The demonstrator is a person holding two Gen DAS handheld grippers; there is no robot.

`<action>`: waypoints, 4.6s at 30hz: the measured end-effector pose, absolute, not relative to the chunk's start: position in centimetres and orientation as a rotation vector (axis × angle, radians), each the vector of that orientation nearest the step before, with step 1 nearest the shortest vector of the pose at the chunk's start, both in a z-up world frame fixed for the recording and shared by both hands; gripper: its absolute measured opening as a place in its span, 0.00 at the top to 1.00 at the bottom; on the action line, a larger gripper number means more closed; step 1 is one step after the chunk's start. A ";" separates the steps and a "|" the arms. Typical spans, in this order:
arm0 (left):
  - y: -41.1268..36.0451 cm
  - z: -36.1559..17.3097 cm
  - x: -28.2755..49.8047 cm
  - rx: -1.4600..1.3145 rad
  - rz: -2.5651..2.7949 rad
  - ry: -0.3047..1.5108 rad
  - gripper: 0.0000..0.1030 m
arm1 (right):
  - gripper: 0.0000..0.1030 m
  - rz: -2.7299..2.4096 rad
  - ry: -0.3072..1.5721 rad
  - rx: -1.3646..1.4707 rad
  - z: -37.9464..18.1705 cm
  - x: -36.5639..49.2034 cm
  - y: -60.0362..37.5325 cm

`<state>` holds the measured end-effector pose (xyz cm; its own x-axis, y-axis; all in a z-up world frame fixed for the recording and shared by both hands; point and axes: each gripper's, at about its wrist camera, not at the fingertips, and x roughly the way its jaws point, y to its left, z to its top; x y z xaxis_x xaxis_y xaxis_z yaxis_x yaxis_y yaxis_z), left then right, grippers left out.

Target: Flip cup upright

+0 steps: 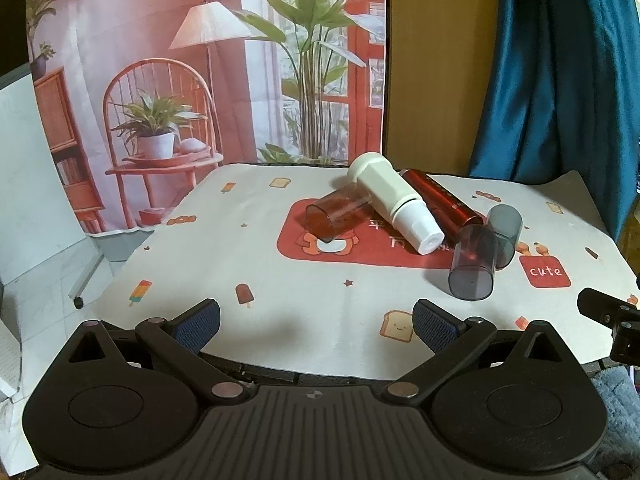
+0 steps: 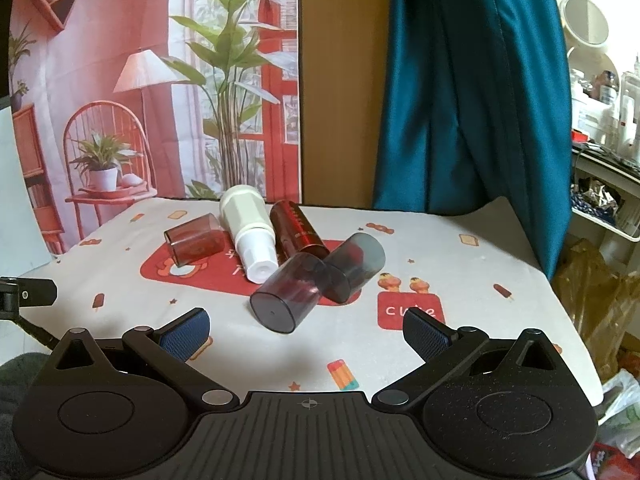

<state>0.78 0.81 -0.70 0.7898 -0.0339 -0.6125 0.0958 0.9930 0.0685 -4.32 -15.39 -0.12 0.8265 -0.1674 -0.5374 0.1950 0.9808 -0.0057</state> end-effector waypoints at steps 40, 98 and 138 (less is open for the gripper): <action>1.3 -0.9 1.0 0.082 -0.075 0.675 0.00 | 0.00 -0.185 0.602 0.078 -0.3 -3.9 -15.6; 3.7 -9.6 10.7 -0.028 -0.051 0.895 0.00 | 0.37 -0.184 0.864 0.407 -10.5 15.5 -19.0; 12.6 -6.8 12.8 -0.360 0.133 0.878 0.00 | 0.00 0.263 0.912 0.208 -6.8 16.7 -6.8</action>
<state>12.75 12.56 -6.79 0.6351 -0.0325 -0.7718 -0.2599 0.9319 -0.2531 16.68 -6.80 -6.83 0.5838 0.3108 -0.7501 -0.1356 0.9482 0.2873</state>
